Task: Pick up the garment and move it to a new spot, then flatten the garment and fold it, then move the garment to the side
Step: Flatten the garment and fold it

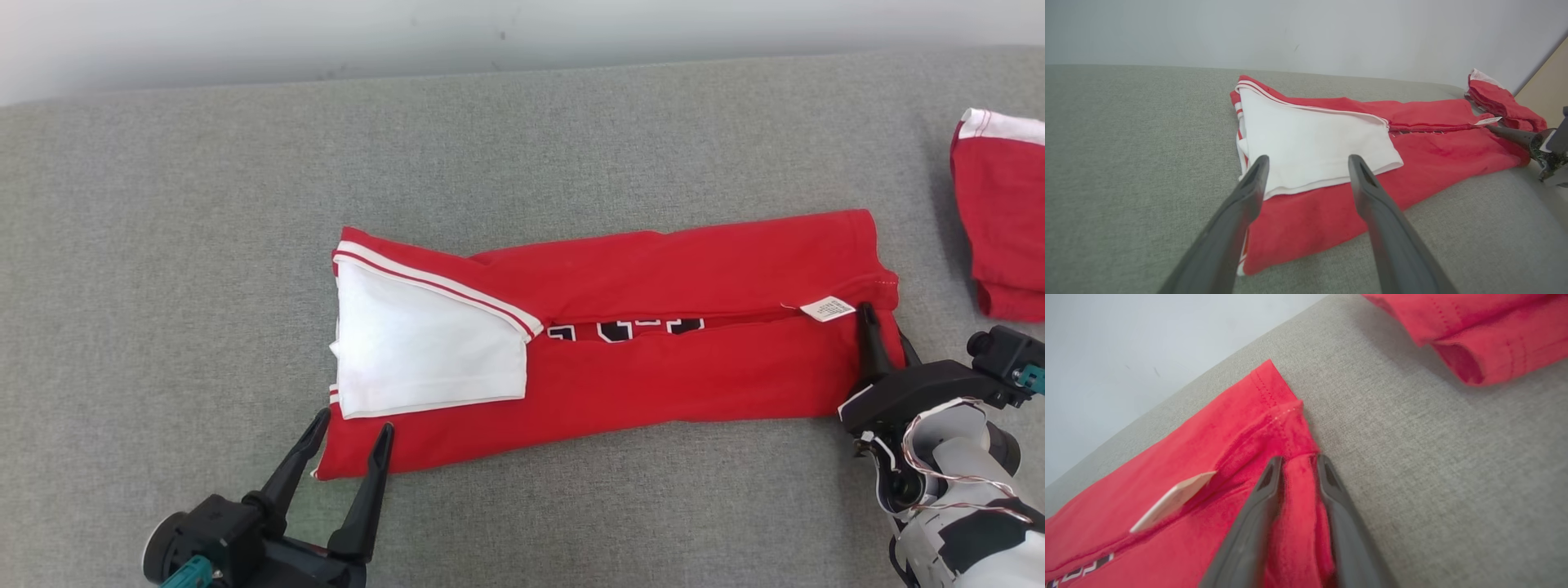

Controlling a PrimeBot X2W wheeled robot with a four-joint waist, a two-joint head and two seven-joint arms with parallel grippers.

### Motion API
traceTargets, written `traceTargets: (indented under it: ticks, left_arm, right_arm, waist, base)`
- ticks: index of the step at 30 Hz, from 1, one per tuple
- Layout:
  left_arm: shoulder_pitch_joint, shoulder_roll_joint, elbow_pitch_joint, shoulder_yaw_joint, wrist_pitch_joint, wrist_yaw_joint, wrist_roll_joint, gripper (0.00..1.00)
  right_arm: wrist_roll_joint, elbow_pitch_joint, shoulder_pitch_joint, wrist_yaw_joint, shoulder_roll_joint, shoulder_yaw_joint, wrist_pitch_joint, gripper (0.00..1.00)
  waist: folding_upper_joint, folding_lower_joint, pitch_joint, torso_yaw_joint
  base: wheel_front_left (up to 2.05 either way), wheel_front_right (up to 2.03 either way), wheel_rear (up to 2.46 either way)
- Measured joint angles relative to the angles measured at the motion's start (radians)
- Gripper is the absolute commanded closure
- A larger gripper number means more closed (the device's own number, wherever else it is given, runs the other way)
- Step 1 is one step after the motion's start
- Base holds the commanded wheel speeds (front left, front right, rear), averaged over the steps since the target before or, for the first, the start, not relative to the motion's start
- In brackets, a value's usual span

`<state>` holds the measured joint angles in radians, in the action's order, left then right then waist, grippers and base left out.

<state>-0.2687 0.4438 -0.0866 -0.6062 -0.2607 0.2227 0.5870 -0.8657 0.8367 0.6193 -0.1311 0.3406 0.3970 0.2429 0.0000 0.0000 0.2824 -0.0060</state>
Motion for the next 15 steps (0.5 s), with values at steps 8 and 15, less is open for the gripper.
traceTargets:
  ticks: [8,15]
  left_arm:
    - [0.012,-0.005,-0.006,0.004,0.000,0.008,-0.008,0.00]
    - [0.024,-0.009,-0.012,0.012,0.000,0.008,-0.010,0.00]
  right_arm:
    - [-0.054,0.038,0.021,0.000,0.008,0.042,0.005,1.00]
    - [-0.072,0.026,0.021,0.000,0.046,0.091,0.013,1.00]
  waist:
    - [0.0000,0.0000,-0.008,0.008]
    - [0.0001,0.0000,-0.016,0.009]
  base:
    - [0.00,0.00,0.00]
    - [0.00,0.00,0.00]
